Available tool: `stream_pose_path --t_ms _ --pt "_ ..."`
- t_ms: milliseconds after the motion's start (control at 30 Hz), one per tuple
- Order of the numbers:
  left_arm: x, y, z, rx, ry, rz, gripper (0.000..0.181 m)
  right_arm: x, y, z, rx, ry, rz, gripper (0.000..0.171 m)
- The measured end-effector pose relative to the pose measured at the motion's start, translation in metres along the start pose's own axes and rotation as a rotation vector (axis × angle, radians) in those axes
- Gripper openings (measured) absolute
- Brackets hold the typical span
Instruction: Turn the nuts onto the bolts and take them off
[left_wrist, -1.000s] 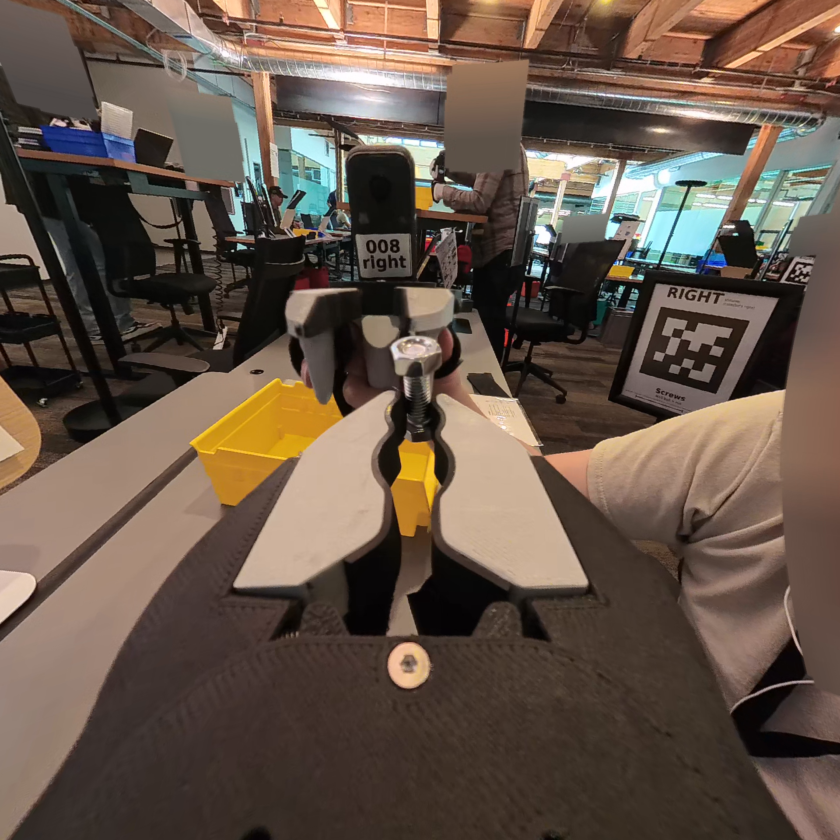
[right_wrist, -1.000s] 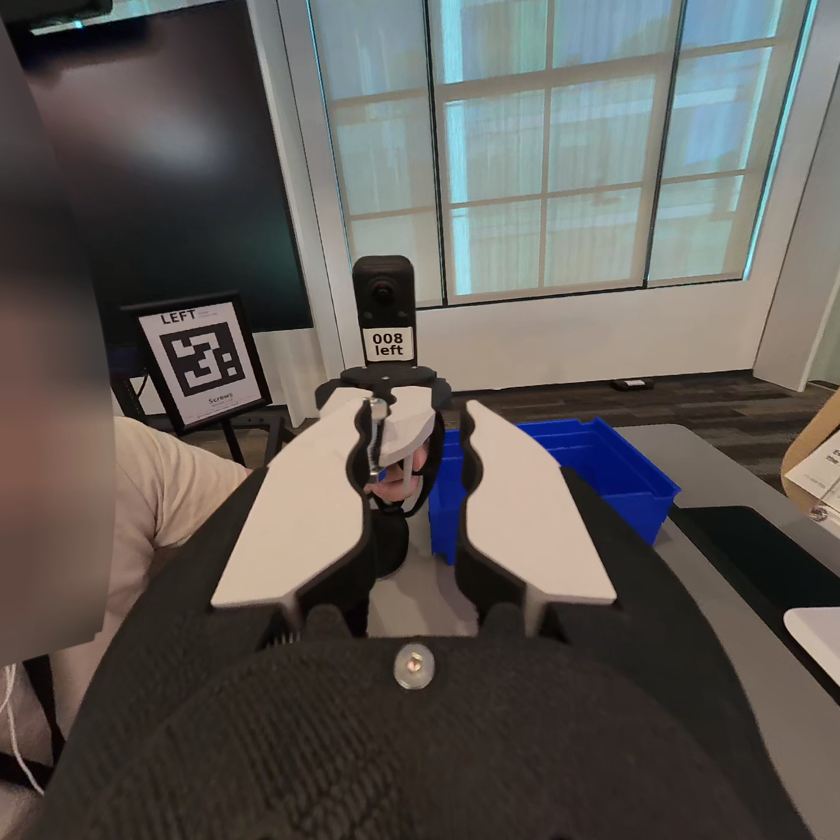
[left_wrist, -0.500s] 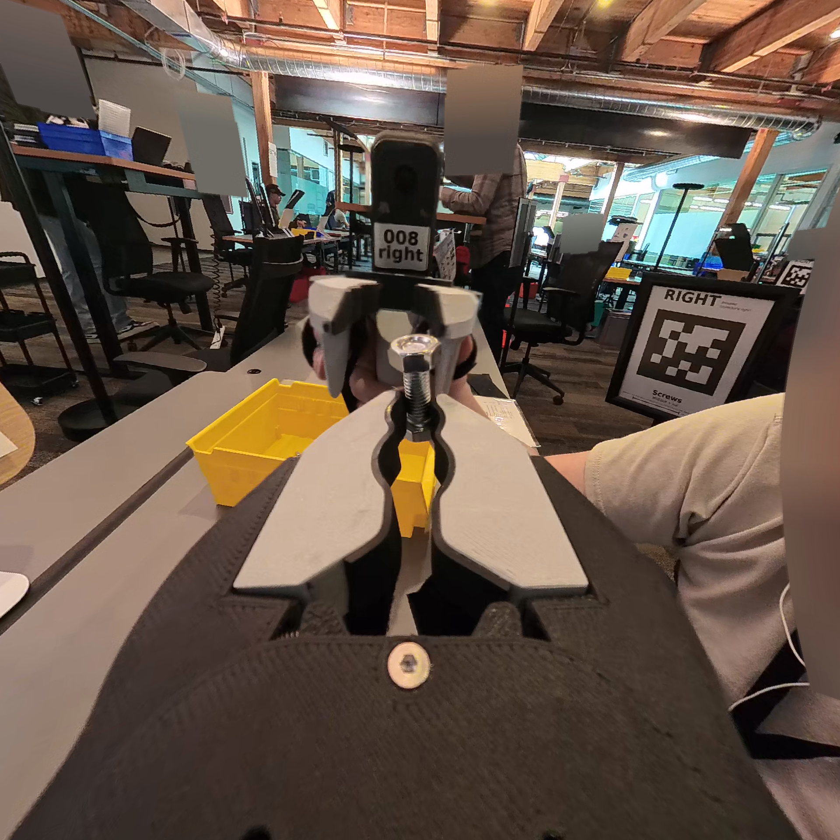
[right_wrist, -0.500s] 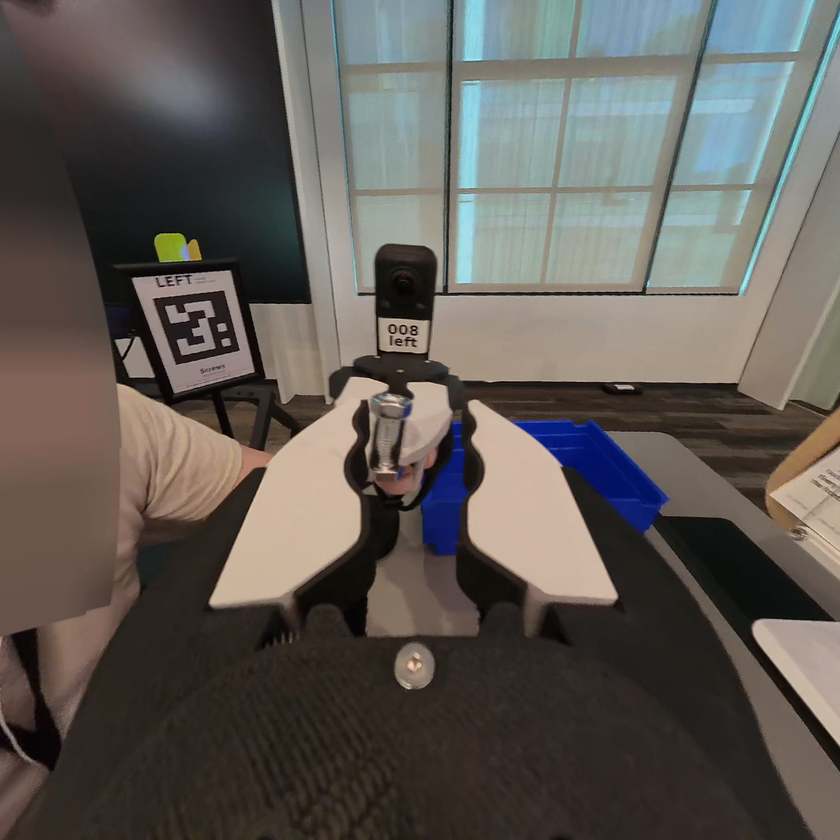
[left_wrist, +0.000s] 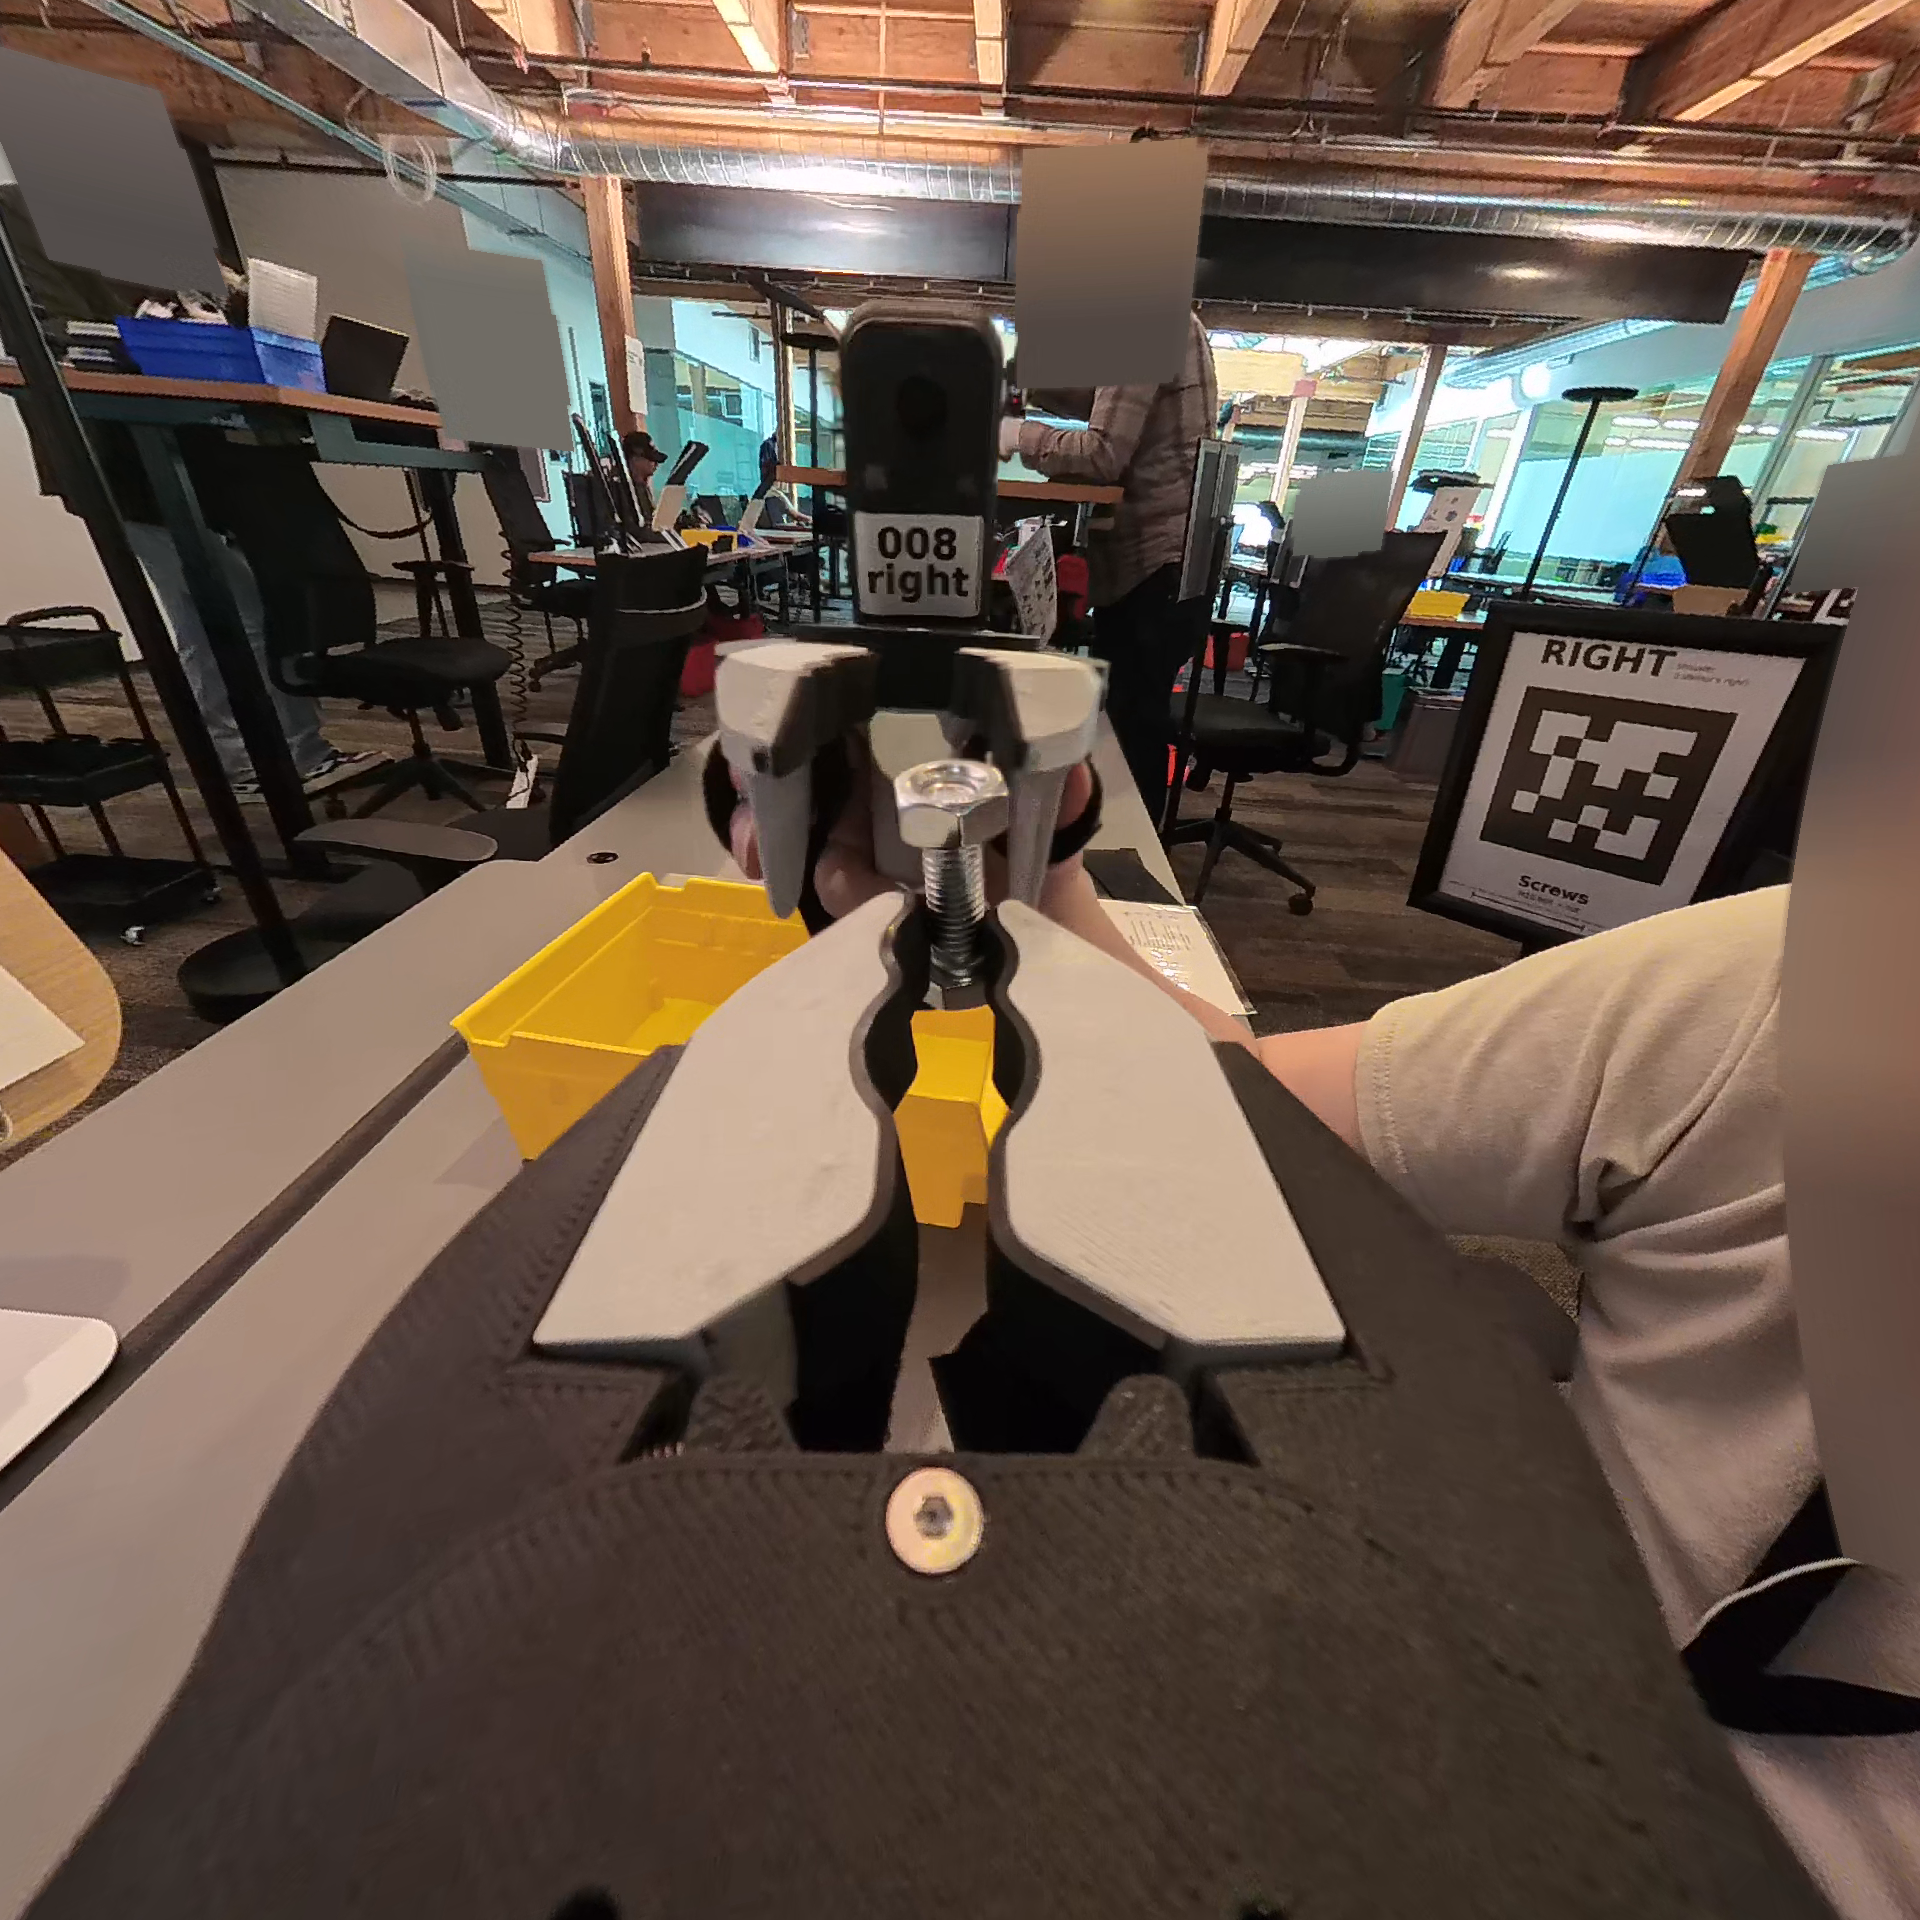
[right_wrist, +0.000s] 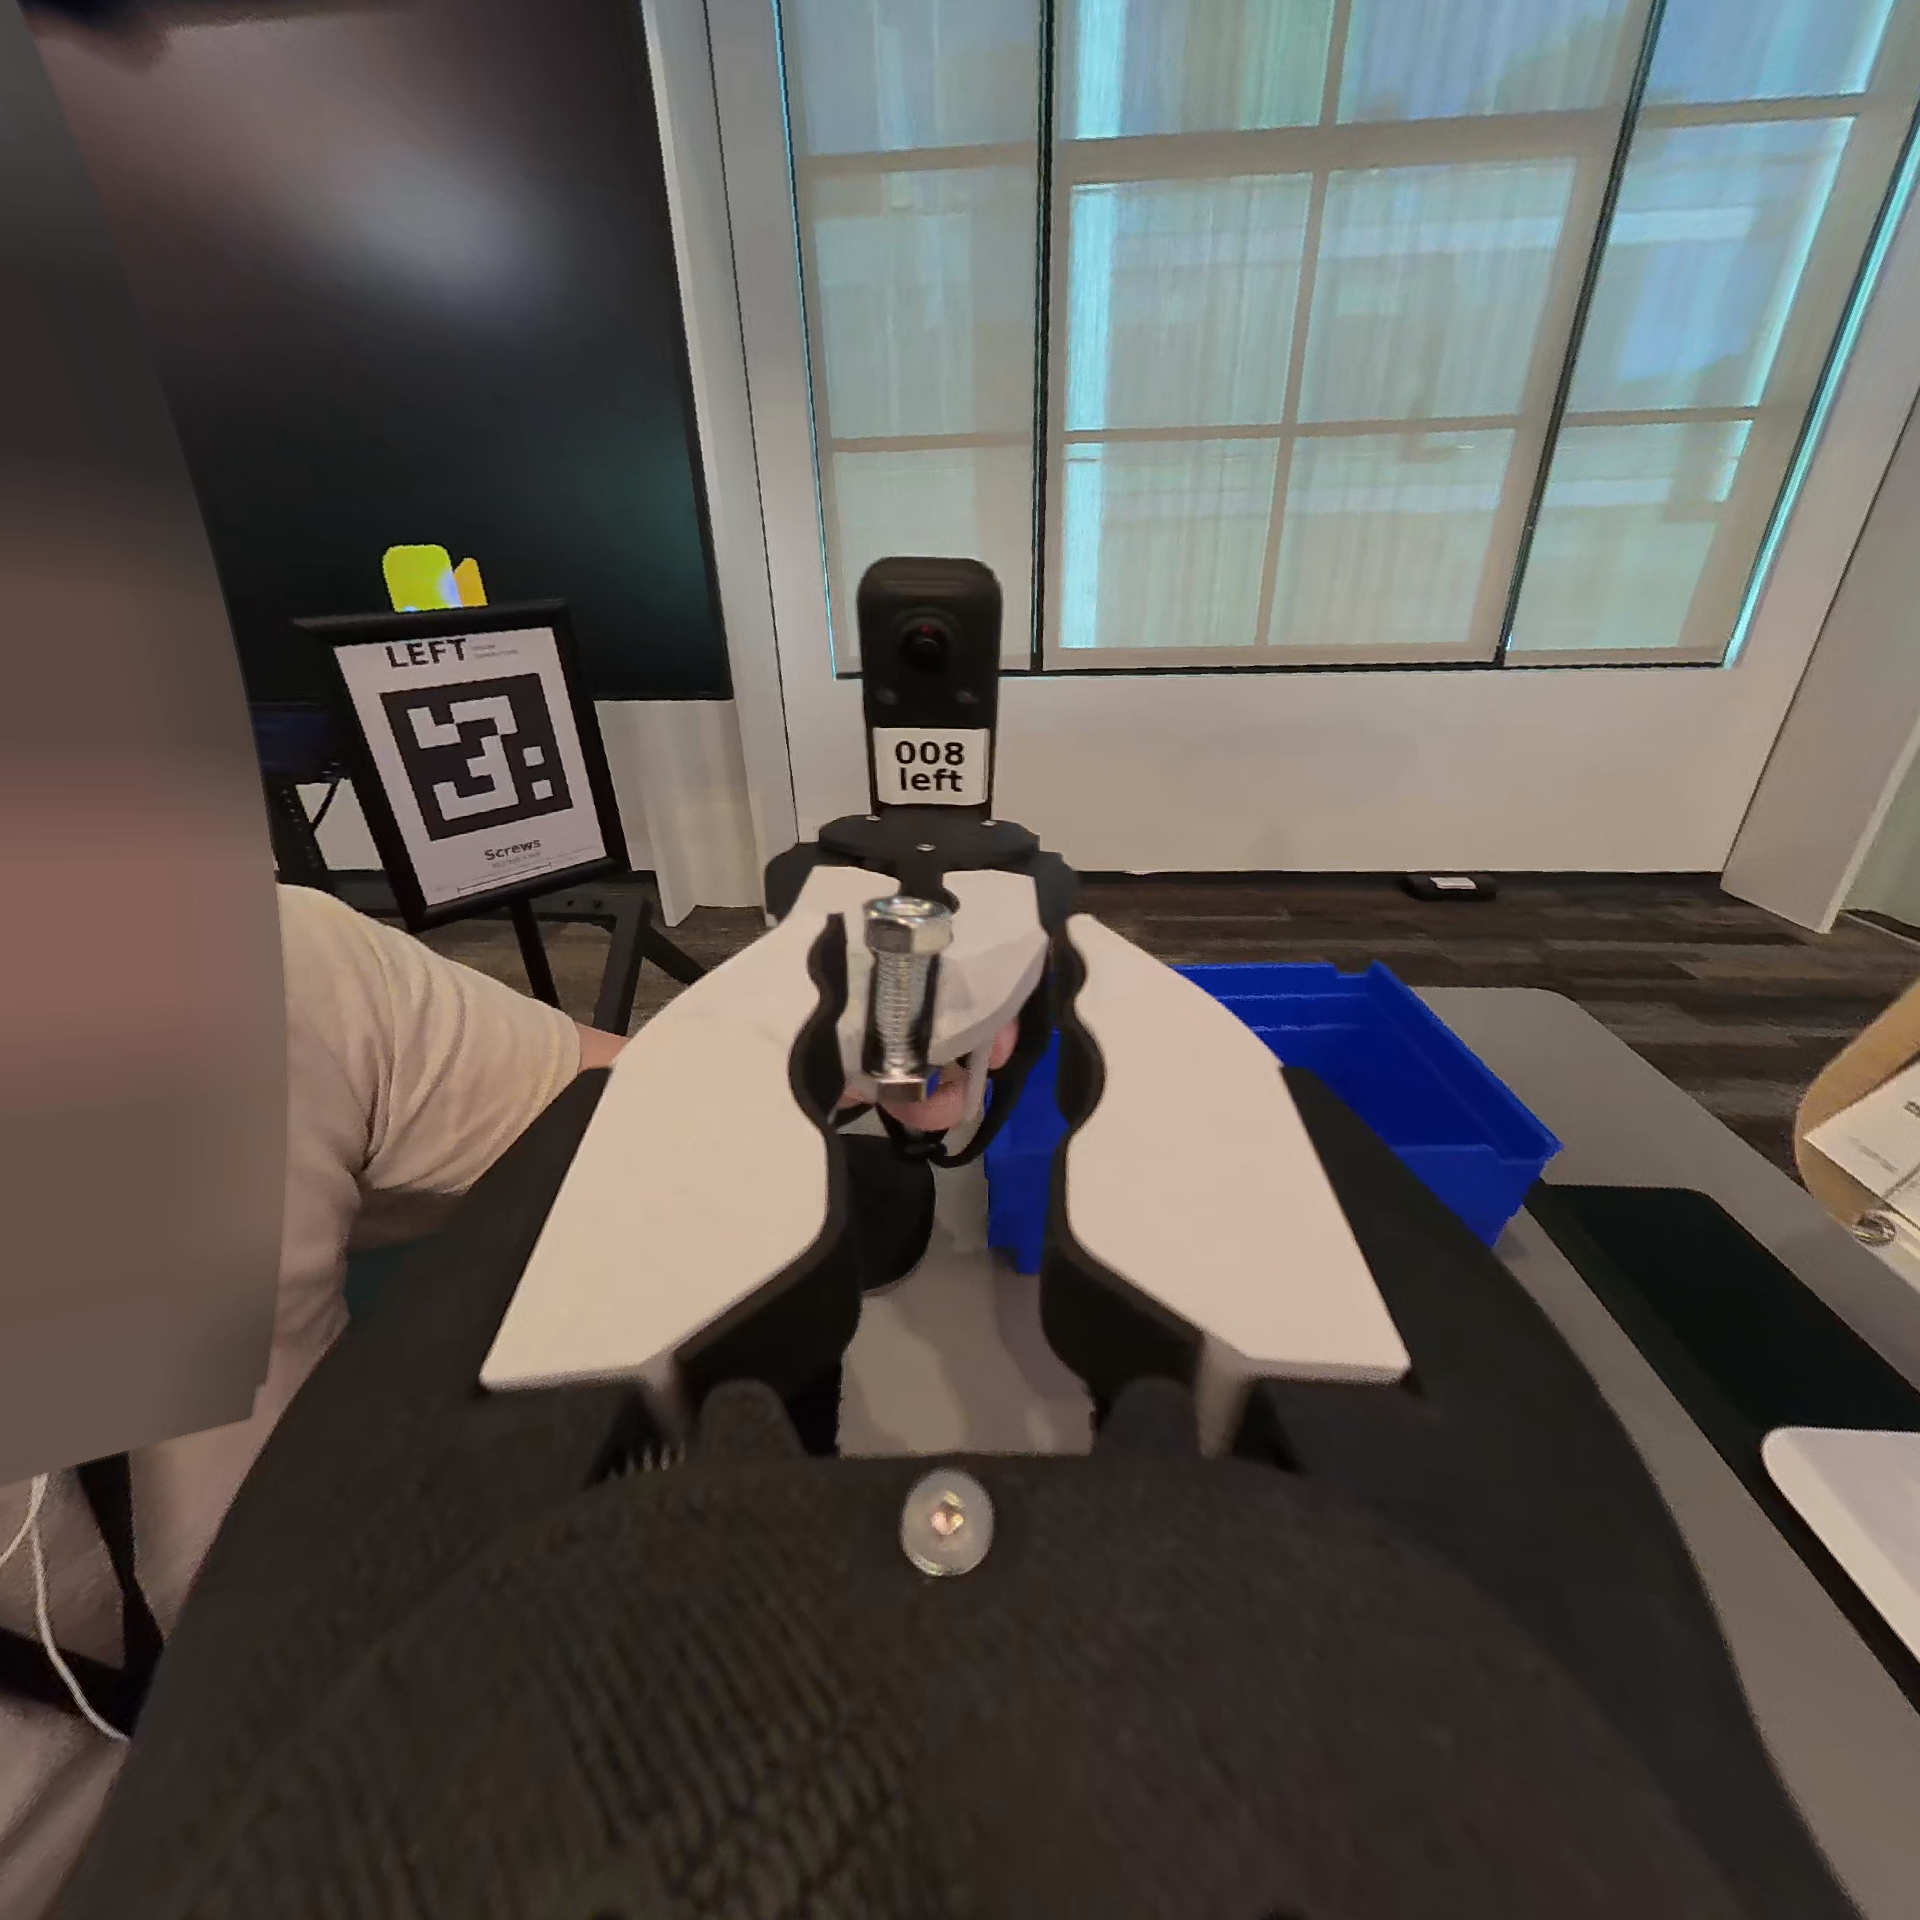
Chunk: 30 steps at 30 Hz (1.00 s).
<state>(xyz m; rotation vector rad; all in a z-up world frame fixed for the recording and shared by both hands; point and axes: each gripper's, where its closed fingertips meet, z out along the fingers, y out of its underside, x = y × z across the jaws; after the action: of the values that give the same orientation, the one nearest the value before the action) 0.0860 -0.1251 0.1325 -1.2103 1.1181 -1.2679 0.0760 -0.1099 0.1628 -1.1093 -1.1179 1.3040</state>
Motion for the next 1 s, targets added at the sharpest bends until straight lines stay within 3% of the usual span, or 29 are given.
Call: stream_pose_path --t_ms 333,467,767,1000 --pt "0.000 0.002 0.001 -0.010 -0.001 0.000 0.009 0.014 0.004 -0.006 -0.006 0.030 0.020 0.035" --pt "0.000 0.005 0.003 -0.023 -0.004 0.006 0.009 -0.003 0.000 0.000 0.015 -0.045 0.022 0.036" --pt "0.003 0.002 0.003 -0.013 0.008 0.000 0.009 0.014 0.004 -0.007 -0.003 0.016 0.027 0.037" --pt "0.003 0.005 0.004 -0.022 0.015 -0.007 0.009 -0.005 0.009 0.005 -0.049 -0.023 -0.036 0.038"
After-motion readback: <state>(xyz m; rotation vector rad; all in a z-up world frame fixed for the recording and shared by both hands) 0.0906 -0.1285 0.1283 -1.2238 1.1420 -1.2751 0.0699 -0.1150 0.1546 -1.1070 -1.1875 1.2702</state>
